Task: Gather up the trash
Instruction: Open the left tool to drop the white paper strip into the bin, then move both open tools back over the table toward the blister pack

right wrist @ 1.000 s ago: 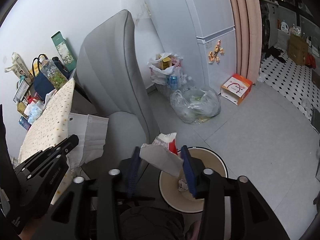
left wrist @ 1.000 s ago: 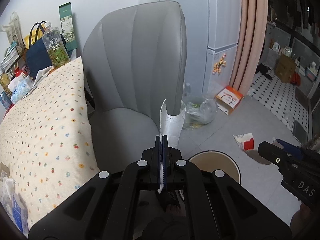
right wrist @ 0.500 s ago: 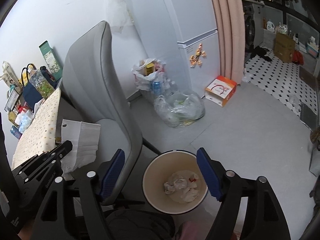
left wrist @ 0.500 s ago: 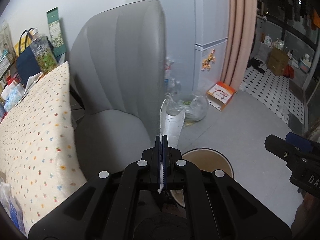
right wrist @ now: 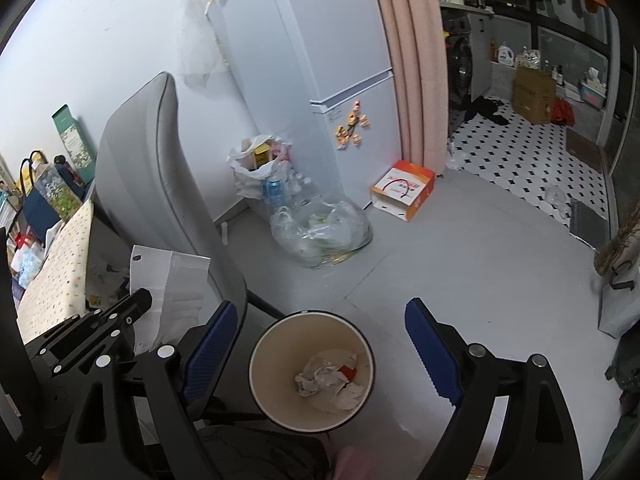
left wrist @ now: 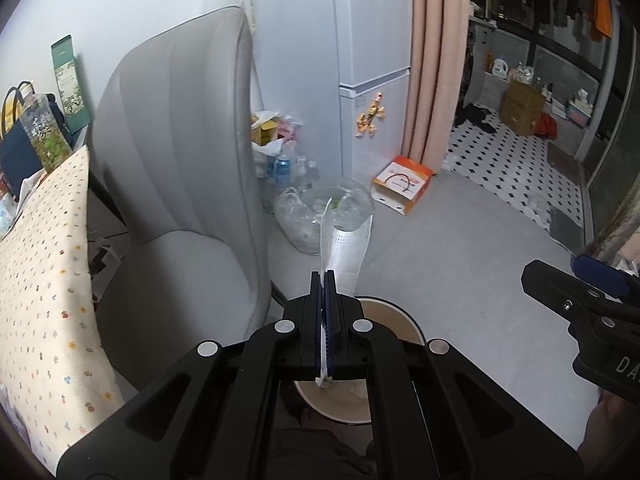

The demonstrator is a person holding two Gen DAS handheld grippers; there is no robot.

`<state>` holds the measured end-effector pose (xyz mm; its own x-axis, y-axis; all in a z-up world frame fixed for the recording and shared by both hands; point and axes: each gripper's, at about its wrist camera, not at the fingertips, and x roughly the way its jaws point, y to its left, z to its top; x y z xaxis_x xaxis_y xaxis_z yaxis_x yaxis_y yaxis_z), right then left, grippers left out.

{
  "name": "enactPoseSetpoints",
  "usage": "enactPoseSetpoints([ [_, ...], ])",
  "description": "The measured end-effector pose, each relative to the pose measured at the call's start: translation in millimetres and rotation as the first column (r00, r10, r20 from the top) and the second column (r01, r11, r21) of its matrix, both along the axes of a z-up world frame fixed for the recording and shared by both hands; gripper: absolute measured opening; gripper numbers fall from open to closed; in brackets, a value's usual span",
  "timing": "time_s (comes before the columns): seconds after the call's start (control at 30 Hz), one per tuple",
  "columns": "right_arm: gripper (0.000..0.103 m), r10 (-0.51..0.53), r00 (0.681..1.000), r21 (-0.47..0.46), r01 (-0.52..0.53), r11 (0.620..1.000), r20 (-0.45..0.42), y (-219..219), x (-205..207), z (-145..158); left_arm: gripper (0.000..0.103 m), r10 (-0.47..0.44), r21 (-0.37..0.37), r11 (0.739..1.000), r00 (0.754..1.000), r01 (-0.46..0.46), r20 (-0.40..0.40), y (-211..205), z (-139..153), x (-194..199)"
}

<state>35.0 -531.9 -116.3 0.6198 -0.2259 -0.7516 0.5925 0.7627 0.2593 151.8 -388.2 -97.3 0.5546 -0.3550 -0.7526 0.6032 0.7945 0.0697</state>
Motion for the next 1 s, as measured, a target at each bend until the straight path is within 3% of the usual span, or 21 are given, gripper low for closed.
enactPoseSetpoints([
  [0.13,0.085,-0.010,1.000,-0.002,0.010,1.000,-0.004,-3,-3,-1,0.007,-0.011,-0.023,1.000,0.999,0.010,-0.036,-1,-2,0],
  [0.2,0.086,-0.019,1.000,-0.005,0.019,1.000,-0.006,-4,-4,-1,0.021,-0.013,-0.038,0.999,0.999,0.011,-0.048,1,-2,1],
  [0.27,0.086,-0.018,1.000,-0.003,0.018,1.000,-0.003,-4,-4,-1,0.048,-0.012,-0.053,0.999,0.999,0.009,-0.042,3,0,0],
  [0.47,0.087,-0.004,1.000,-0.014,0.004,1.000,0.002,3,1,4,0.076,0.018,-0.069,0.997,1.000,-0.018,-0.004,18,13,3],
  [0.73,0.094,0.027,0.999,-0.056,-0.026,0.998,0.026,24,5,23,0.090,0.103,-0.088,0.991,0.993,-0.098,0.053,54,35,6],
  [1.0,0.095,0.091,0.994,-0.138,-0.083,0.987,0.055,68,14,56,0.092,0.215,-0.126,0.971,0.971,-0.201,0.104,114,61,0],
])
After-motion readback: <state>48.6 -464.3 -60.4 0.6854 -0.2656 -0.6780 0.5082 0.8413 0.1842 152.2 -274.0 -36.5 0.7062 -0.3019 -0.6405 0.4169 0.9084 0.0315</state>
